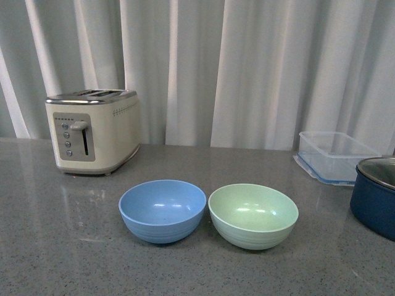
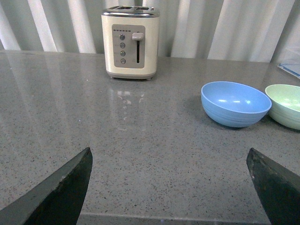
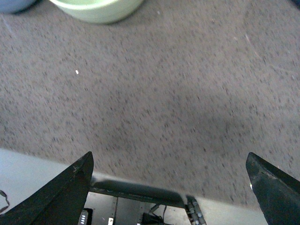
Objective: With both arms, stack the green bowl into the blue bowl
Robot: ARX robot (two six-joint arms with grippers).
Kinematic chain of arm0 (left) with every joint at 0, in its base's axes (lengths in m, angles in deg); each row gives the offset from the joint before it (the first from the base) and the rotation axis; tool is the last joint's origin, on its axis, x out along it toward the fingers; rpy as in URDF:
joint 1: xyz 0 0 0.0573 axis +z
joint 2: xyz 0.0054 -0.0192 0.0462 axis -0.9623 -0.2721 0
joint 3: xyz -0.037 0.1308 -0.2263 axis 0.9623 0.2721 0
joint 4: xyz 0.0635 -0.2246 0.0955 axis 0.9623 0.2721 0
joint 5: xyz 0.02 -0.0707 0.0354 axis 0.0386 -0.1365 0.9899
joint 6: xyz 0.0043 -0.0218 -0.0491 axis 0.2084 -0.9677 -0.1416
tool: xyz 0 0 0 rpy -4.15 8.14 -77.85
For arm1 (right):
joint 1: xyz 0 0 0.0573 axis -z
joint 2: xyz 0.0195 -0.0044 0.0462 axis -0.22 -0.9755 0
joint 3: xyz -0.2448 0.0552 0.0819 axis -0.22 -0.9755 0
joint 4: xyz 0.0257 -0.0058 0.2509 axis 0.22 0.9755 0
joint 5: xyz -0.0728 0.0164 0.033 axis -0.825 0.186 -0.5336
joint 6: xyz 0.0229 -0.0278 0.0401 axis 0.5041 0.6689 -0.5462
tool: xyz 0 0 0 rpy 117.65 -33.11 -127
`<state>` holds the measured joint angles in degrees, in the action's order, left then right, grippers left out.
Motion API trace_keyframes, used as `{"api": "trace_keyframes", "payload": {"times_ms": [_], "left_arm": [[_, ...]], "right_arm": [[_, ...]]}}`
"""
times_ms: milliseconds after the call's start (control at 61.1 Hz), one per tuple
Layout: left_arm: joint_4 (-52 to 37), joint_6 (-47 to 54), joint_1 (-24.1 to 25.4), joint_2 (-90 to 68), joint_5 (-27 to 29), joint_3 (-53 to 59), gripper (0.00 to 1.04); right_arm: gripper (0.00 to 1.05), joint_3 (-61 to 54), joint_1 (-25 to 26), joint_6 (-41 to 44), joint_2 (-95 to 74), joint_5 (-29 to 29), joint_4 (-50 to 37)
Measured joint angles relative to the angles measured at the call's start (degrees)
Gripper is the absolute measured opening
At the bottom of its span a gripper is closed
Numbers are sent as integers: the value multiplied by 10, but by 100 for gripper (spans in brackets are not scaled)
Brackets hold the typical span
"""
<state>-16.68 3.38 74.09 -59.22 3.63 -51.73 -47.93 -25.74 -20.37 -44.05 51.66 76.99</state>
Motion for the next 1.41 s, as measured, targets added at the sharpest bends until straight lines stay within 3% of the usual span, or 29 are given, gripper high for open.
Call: {"api": "trace_keyframes", "payload": {"times_ms": [344,720,1407], "left_arm": [[0,0,0,0,0,0,98],[0,0,0,0,0,0,98],[0,0,0,0,0,0,98]], "right_arm": [[95,175,-2,-38,-231,56,-34],[95,303,20,-32,-381,54,-35],[95,370,25,-1,-466,49,-45]]}}
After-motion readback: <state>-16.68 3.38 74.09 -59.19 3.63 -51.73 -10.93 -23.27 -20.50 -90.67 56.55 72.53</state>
